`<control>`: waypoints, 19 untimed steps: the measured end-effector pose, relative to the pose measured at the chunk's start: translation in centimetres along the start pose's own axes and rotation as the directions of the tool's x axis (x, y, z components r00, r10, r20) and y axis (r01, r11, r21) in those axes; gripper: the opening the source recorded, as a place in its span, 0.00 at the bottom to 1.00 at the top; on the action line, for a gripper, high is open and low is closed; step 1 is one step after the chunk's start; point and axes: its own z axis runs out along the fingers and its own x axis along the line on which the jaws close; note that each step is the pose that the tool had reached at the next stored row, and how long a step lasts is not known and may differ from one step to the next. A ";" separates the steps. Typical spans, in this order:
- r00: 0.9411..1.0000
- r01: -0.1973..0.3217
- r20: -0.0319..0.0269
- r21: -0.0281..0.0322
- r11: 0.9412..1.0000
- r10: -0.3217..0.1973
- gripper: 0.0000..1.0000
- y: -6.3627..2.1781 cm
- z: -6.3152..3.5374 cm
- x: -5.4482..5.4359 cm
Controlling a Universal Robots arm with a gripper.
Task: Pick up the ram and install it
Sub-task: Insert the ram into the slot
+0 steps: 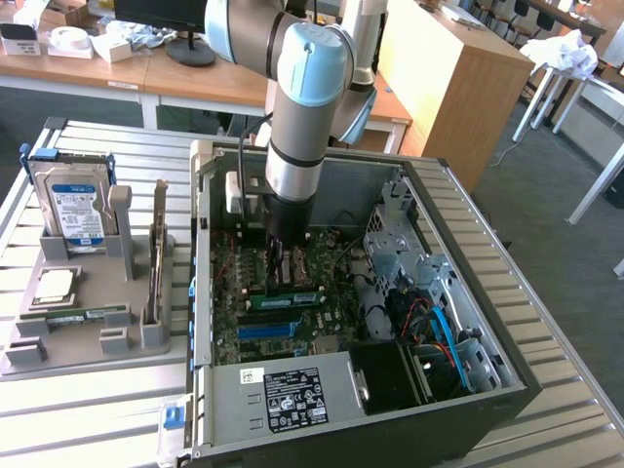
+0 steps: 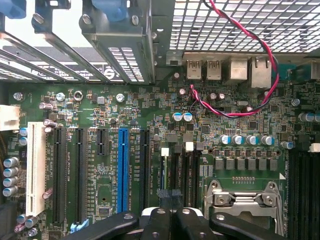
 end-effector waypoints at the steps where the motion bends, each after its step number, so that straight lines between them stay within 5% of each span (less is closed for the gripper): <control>1: 1.000 0.000 0.000 0.000 1.000 0.000 0.10 0.00 0.00 0.0; 19: 1.000 0.000 0.001 0.001 1.000 0.000 0.10 -0.01 -0.06 0.0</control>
